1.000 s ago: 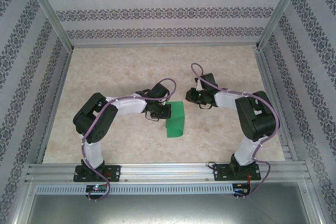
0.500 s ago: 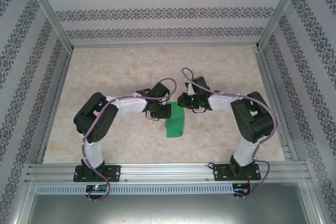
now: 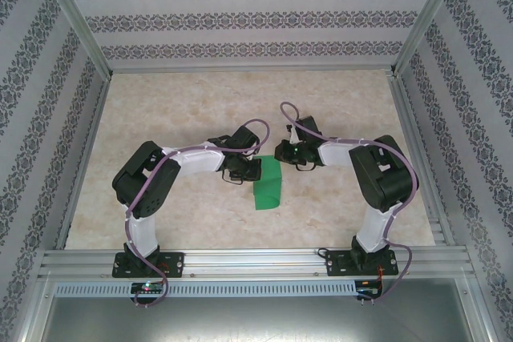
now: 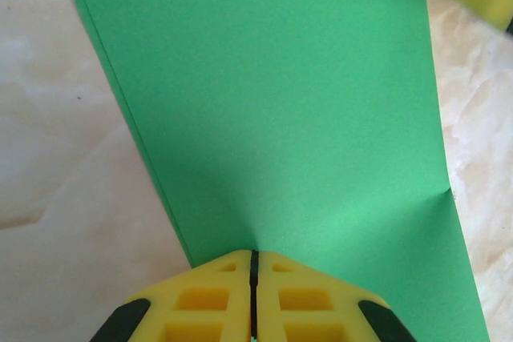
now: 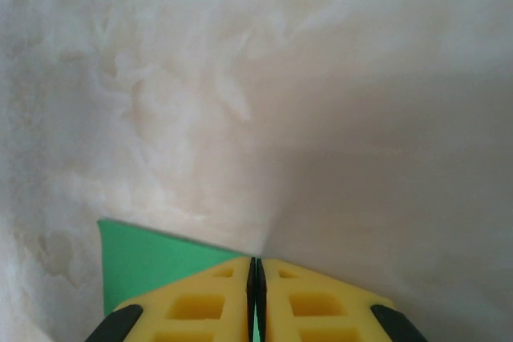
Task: Fold a paper plane with a square sheet of paper (pick it up from the middle)
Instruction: Fold the square sheet of paper in half at the center of the table.
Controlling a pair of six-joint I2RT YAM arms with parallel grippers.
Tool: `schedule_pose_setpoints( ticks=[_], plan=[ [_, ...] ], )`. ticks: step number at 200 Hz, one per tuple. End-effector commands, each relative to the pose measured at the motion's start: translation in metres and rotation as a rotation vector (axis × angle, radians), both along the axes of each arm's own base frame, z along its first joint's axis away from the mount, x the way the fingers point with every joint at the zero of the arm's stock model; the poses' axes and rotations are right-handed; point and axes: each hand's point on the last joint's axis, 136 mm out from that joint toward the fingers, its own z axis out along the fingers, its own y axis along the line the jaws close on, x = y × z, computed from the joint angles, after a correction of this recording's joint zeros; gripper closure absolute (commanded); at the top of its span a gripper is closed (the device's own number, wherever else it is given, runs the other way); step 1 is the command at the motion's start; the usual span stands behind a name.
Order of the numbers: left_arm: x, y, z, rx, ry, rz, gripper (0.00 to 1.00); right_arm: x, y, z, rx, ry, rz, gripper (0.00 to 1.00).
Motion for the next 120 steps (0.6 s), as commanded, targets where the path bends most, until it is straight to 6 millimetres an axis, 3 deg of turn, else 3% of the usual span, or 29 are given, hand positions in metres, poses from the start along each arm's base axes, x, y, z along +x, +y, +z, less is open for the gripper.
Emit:
schedule_pose_setpoints(
  ticks=[1,37,82,120],
  plan=[
    [-0.047,0.055,-0.044,0.244,0.154,0.001,0.90,0.029,-0.030,-0.007,-0.095,-0.056,-0.109,0.87],
    [-0.048,0.055,-0.045,0.241,0.156,0.005,0.90,0.023,-0.019,0.012,-0.048,-0.073,-0.053,0.87],
    [-0.044,0.051,-0.045,0.235,0.155,-0.001,0.90,-0.031,0.008,0.033,0.033,-0.031,0.053,0.86],
    [-0.041,0.047,-0.045,0.230,0.156,-0.007,0.90,-0.071,0.021,0.025,0.038,0.044,0.114,0.86]
  ],
)
